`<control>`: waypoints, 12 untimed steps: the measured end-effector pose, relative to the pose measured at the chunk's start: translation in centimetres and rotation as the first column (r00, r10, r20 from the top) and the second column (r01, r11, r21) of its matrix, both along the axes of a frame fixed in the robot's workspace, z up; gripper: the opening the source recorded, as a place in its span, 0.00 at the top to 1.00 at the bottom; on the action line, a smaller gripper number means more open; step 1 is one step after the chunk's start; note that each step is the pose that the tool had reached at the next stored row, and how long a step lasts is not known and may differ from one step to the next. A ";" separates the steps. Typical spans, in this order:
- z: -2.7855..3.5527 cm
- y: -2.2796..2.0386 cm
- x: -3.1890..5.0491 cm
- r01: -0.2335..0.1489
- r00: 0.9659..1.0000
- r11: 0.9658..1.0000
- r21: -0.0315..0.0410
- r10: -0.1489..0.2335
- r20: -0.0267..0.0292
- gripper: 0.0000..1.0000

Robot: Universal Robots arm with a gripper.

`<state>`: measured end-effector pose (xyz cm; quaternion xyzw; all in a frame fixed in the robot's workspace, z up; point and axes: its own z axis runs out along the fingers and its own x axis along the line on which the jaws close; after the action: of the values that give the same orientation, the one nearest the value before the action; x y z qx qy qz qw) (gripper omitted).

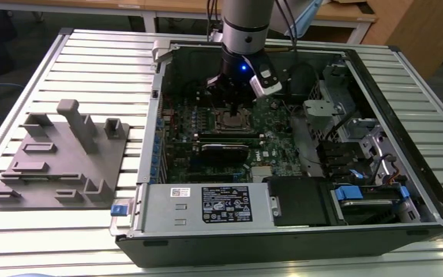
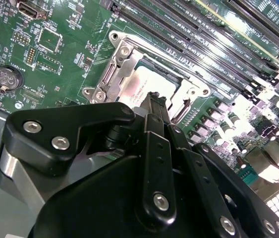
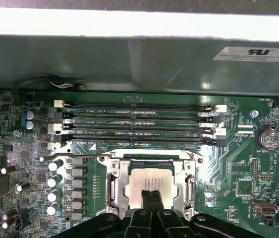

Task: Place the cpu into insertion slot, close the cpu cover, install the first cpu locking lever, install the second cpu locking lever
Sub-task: 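Install the first cpu locking lever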

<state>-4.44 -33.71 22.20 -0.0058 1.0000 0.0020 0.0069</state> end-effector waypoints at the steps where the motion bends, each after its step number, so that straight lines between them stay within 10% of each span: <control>1: 0.00 0.00 0.00 0.000 1.000 1.000 0.000 0.000 0.000 0.90; 12: 0.75 0.00 0.00 0.000 1.000 1.000 0.000 0.000 0.000 0.90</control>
<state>-4.44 -33.71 22.94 -0.0058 1.0000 0.0021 0.0069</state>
